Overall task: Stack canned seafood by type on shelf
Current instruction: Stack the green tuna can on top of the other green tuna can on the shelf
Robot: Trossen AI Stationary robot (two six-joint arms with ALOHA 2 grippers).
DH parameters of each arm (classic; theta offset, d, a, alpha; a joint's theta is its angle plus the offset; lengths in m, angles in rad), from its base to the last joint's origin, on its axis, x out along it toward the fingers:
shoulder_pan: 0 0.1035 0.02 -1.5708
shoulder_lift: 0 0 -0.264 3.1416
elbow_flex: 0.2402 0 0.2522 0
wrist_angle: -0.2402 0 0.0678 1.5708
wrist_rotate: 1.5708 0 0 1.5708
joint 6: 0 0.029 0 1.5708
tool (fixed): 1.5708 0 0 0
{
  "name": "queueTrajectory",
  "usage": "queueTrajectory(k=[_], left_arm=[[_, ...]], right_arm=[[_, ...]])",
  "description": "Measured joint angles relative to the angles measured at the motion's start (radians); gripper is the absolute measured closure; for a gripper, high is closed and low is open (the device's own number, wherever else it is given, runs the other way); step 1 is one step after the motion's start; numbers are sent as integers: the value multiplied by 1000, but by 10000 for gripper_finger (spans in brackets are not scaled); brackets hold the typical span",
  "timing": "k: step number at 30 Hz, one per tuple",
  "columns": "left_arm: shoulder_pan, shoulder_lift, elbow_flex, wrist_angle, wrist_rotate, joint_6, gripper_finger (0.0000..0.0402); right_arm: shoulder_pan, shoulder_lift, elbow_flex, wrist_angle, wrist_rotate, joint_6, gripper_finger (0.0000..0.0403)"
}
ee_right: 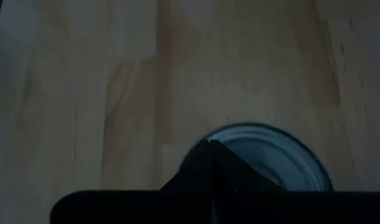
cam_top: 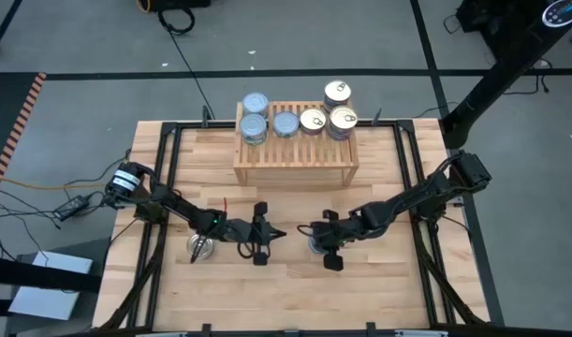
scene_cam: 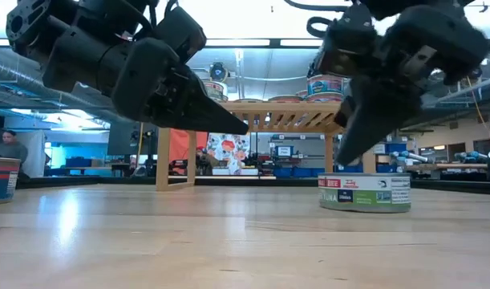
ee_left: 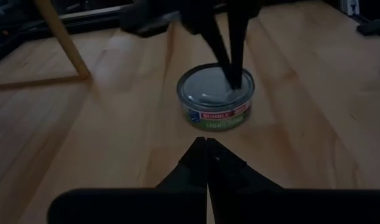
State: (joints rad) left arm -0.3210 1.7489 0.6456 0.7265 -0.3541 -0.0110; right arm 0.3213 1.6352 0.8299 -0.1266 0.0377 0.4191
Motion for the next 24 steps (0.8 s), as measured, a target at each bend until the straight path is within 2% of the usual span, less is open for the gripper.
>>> queueTrajectory(k=[9,15,24], left_arm=[[0,0,-1,26,-1,3,400],[7,0,-1,5,-8,3,400],[19,0,-1,11,-10,9,400]], right_arm=[[2,69,33,46,-60,-24,400],[32,57,139,-104,-45,-85,398],[73,58,282,-314,58,-108,395]])
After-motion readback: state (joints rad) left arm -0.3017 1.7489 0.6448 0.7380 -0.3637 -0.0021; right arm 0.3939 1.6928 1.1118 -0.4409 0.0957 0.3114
